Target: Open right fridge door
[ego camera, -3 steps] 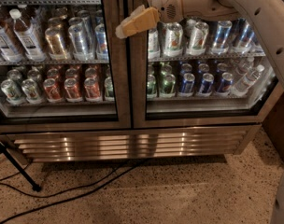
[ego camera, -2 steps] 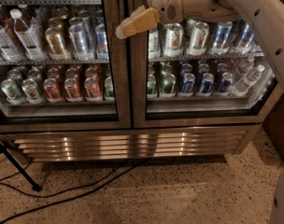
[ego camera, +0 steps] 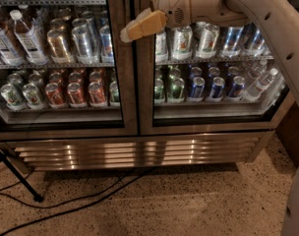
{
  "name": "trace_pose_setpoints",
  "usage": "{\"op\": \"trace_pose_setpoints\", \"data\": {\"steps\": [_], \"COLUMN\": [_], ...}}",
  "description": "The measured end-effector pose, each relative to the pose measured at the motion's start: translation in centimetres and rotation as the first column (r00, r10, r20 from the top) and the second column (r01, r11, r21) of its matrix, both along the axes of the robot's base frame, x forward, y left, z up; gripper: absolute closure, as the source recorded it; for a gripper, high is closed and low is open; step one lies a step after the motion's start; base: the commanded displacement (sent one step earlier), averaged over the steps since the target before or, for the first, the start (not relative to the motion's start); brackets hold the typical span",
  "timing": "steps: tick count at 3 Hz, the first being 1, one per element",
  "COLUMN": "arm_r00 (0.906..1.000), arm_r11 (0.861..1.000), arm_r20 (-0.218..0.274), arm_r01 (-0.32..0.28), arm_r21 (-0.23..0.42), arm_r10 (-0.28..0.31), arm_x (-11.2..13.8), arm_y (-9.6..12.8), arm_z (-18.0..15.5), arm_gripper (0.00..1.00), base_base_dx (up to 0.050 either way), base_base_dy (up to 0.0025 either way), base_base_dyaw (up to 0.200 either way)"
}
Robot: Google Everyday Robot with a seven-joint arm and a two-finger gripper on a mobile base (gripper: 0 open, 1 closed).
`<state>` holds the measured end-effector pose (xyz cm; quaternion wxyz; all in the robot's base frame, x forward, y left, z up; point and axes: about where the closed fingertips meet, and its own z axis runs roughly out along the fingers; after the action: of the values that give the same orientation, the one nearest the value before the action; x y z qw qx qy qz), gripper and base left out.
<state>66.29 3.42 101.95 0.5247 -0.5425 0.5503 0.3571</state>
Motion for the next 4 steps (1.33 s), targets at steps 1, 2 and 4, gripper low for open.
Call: {"op": "trace_pose_setpoints", "data": {"steps": [1,2,4], "arm_r00": [1.0000,0.9997,0.9997], "arm_r11": [1.000,1.000,1.000], "arm_r20": [0.000,-0.014,-0.014], "arm_r01": [0.000,-0.021,-0.021], "arm_r21": [0.000,0.016,0.016], "arm_r10": [0.000,0.022,0.022], "arm_x": [-0.01,-0.46,-0.86], "arm_y": [0.00,0.29,-0.04], "arm_z": [0.31,0.47,0.79], "arm_gripper": [0.00,0.00,0.19], "base_base_dx": [0.000,0.050,0.000], "base_base_dy": [0.00000,-0.00002,0.00000], "base_base_dyaw": [0.000,0.000,0.000]}}
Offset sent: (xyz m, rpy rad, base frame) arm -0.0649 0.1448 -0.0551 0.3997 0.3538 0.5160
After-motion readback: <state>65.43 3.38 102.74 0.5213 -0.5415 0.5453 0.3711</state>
